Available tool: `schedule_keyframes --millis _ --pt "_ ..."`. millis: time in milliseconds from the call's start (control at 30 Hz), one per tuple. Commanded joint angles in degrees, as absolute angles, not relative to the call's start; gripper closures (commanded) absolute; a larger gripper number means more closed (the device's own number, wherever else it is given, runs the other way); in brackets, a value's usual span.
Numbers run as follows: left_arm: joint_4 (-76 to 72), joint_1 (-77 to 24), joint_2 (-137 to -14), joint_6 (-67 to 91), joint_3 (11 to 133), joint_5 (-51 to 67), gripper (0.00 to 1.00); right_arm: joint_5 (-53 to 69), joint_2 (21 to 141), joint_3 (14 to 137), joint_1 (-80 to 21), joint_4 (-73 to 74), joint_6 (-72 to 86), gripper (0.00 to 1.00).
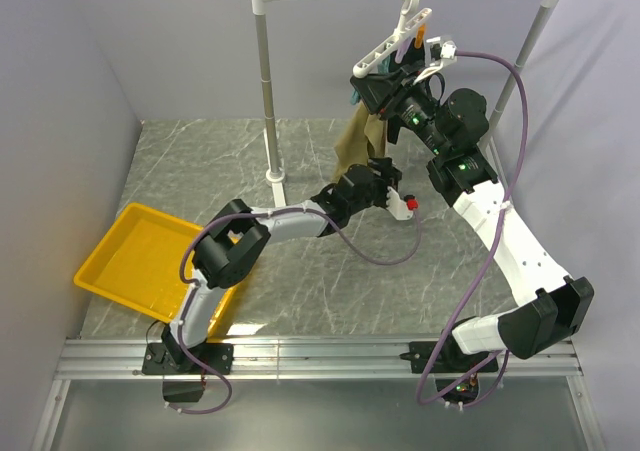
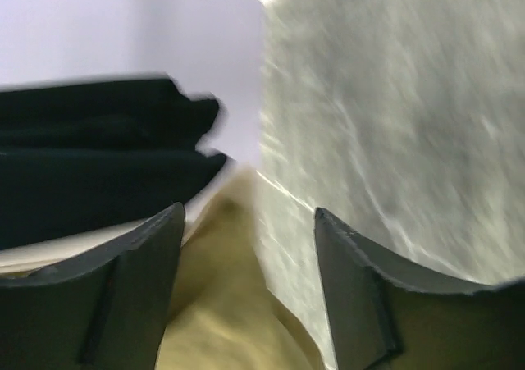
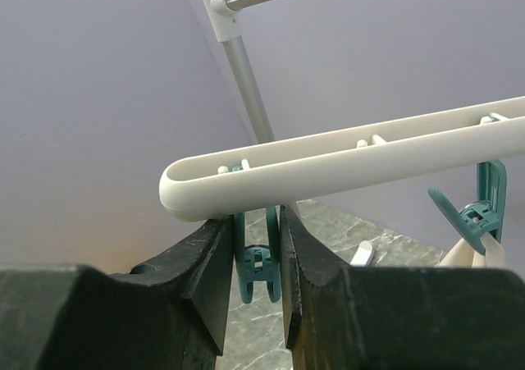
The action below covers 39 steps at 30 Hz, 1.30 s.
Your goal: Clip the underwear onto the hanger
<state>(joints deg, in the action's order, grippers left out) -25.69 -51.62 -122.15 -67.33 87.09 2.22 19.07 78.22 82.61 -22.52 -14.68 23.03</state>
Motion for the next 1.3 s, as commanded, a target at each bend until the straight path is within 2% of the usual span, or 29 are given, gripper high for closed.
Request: schedule_keyframes --millis 0,33,133,167,267,300,367,600,800,900,1067,1167,1267 --pt "-21.5 -50.8 -122.7 -68.6 88.9 -2.3 0.32 18.1 76.7 85.0 -22.8 -15.6 22.0 1.0" --pt "-21.5 -50.7 -121.5 -69.0 88.3 -2.5 0.34 18.0 76.6 85.0 -22.8 -15.6 21.8 1.0" --pt "-22.5 -50.2 -118.4 -69.8 85.3 -3.5 0.52 18.2 76.7 85.1 -22.8 -15.6 21.7 1.0" --pt "-22.7 -50.1 -117.4 -69.8 83.6 -3.5 0.62 18.1 76.8 85.1 -22.8 -15.6 21.7 1.0" --pt "-21.8 -49.0 -113.6 -69.0 80.8 -3.0 0.76 18.1 76.9 85.1 -22.9 -15.7 21.8 1.0" --pt "-21.5 -48.7 -112.6 -68.8 80.0 -2.6 0.86 18.1 76.8 85.1 -22.8 -15.7 21.8 1.0" --pt "-22.1 -47.6 -109.3 -68.1 76.8 -0.9 1.0 18.1 76.9 85.0 -22.8 -15.6 21.6 1.0" --pt "-20.7 -43.9 -100.1 -67.0 69.2 7.3 1.0 17.9 77.3 85.1 -22.8 -15.6 21.6 1.0" --pt "-17.8 -37.5 -91.8 -54.5 67.3 19.2 1.0 17.9 77.3 85.4 -22.8 -15.6 21.5 1.0" --pt "-19.8 -34.0 -91.2 -47.8 67.1 18.6 0.99 18.1 77.6 85.4 -22.6 -15.7 21.8 1.0" --pt "-18.6 -28.3 -98.1 -37.2 75.9 10.5 1.0 18.4 78.0 86.1 -22.8 -15.5 22.3 1.0" --pt "-12.3 -25.4 -103.3 -27.3 84.9 9.5 0.99 18.3 78.1 86.2 -22.8 -15.4 22.4 1.0" --pt "-12.4 -24.8 -104.9 -22.9 87.8 10.4 0.99 18.4 78.2 86.1 -22.8 -15.4 22.2 1.0"
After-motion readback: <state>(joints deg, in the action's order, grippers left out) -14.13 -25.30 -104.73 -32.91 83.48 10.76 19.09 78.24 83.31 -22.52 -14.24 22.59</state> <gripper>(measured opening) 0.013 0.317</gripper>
